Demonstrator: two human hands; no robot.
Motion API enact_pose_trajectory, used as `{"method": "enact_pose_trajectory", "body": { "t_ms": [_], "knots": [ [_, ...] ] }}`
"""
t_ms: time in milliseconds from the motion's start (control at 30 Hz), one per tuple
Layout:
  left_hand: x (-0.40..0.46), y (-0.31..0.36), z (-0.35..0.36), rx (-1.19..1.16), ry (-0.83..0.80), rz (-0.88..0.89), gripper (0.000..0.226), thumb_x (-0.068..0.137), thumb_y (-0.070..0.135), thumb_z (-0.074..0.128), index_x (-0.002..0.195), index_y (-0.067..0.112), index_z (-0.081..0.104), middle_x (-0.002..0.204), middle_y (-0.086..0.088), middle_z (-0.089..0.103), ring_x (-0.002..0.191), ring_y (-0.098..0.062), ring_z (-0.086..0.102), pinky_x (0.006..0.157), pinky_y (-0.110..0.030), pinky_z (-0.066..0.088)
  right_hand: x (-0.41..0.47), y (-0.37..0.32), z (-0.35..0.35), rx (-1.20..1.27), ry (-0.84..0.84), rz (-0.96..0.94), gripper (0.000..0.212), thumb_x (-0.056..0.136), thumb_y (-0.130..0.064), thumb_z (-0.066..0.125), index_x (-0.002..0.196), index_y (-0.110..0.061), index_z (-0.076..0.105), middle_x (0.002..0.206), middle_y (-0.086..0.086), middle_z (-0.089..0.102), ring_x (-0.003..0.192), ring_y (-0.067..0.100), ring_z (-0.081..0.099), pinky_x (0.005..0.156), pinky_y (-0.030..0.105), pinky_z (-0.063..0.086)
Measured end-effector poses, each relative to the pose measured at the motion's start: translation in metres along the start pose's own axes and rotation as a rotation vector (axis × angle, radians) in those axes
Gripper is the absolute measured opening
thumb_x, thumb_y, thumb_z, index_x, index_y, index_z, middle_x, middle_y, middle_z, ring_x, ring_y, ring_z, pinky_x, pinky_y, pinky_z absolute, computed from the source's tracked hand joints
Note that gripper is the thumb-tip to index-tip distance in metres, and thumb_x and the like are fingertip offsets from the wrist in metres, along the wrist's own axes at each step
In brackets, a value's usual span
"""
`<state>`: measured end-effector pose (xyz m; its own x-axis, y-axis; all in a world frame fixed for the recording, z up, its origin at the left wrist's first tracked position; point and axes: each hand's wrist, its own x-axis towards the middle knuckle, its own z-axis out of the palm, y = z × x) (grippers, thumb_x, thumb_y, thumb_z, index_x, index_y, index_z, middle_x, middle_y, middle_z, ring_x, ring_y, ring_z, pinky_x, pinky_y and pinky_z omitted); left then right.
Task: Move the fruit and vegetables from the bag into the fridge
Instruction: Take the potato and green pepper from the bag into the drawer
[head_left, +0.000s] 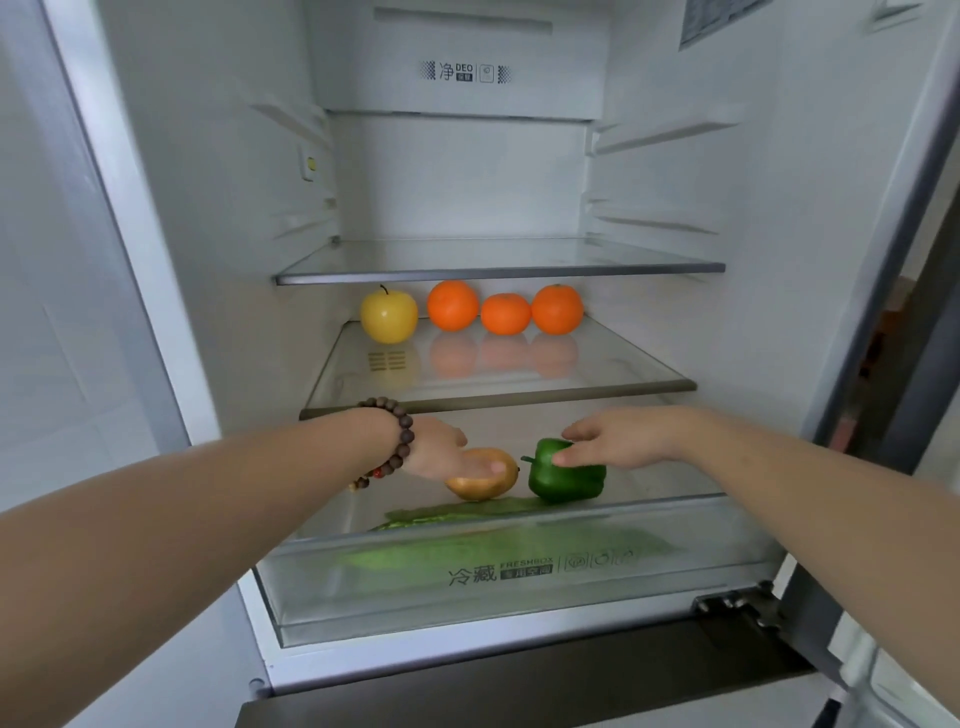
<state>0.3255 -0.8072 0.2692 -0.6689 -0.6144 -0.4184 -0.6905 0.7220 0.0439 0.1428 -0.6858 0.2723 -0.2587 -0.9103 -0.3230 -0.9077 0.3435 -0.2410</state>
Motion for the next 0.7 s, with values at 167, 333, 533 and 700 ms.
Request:
{"method": "enact_pose_trajectory", "body": {
  "t_ms": [167, 333, 533, 700],
  "knots": [
    [-0.039, 0.013, -0.004, -0.037, 0.047, 0.016, 0.081, 0.090, 0.070, 0.020, 0.145, 0.011, 0.032, 0.151, -0.006, 0.033, 0.136, -0.024, 0.035, 0.111, -0.036, 0.028, -0.031, -0.016, 0.001, 0.040, 0.137, -0.040, 0.054, 0.091, -0.059, 0.037, 0.131, -0.026, 0.050, 0.139, -0.004, 0.049, 0.124, 0.017, 0.046, 0.107, 0.035, 0.034],
    [-0.075, 0.018, 0.009, -0.090, 0.281, 0.066, 0.082, 0.088, 0.070, 0.023, 0.147, 0.013, 0.028, 0.155, -0.006, 0.027, 0.140, -0.023, 0.029, 0.111, -0.037, 0.024, -0.061, -0.031, 0.010, 0.008, 0.278, -0.078, 0.052, 0.094, -0.054, 0.035, 0.128, -0.019, 0.054, 0.135, 0.003, 0.053, 0.122, 0.021, 0.048, 0.103, 0.035, 0.037],
    [-0.112, 0.029, 0.034, -0.009, 0.580, 0.130, 0.079, 0.087, 0.070, 0.023, 0.142, 0.014, 0.035, 0.149, -0.005, 0.037, 0.136, -0.022, 0.034, 0.112, -0.040, 0.028, -0.099, -0.039, 0.035, -0.011, 0.448, -0.137, 0.055, 0.095, -0.051, 0.034, 0.138, -0.018, 0.041, 0.146, 0.001, 0.041, 0.131, 0.020, 0.040, 0.105, 0.033, 0.033],
    [-0.129, 0.034, 0.066, 0.035, 0.813, 0.154, 0.079, 0.086, 0.071, 0.021, 0.146, 0.020, 0.026, 0.152, -0.003, 0.031, 0.141, -0.021, 0.024, 0.116, -0.040, 0.015, -0.127, -0.043, 0.067, 0.017, 0.545, -0.135, 0.056, 0.096, -0.048, 0.033, 0.143, -0.019, 0.032, 0.151, 0.001, 0.032, 0.136, 0.016, 0.033, 0.113, 0.034, 0.027]
  ]
}}
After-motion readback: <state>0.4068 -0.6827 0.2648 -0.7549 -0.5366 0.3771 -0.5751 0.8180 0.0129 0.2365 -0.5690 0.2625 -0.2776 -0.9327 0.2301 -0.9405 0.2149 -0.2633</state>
